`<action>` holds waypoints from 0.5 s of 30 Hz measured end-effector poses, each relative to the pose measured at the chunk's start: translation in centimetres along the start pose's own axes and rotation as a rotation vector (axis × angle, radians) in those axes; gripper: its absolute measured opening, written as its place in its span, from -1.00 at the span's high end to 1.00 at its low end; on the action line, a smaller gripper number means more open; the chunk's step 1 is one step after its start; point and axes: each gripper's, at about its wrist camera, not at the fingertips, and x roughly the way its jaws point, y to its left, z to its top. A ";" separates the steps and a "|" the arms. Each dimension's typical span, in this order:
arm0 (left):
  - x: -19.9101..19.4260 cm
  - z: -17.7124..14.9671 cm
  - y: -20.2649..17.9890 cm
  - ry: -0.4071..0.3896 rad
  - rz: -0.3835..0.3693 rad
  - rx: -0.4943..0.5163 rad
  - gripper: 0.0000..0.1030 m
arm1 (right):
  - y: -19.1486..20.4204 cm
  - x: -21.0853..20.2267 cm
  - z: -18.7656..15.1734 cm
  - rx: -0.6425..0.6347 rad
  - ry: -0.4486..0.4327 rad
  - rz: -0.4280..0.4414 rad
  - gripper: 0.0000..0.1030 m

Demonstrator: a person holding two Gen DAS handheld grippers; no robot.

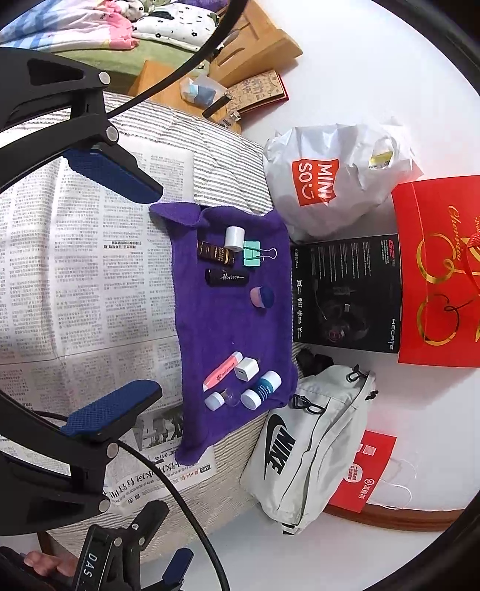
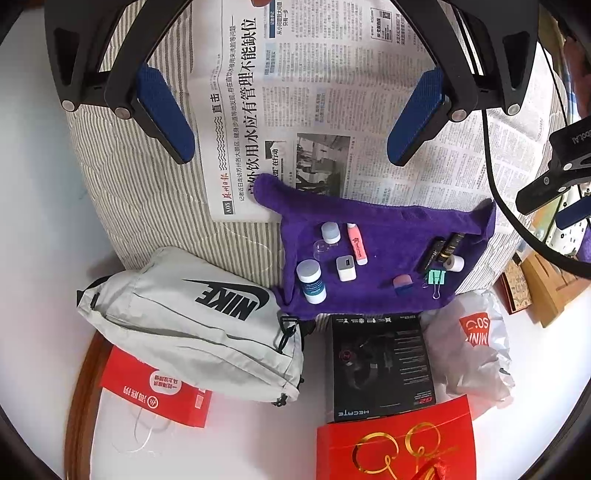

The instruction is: Organize rigid objects

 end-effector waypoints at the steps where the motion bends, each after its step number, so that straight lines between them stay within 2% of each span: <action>1: 0.0 0.0 0.1 0.001 0.007 -0.001 -0.88 | 0.0 -0.1 0.0 0.002 -0.001 0.002 -0.99; 15: -0.1 -0.1 0.2 0.006 0.007 -0.004 -0.88 | -0.3 -0.1 0.0 0.009 0.004 -0.008 -0.99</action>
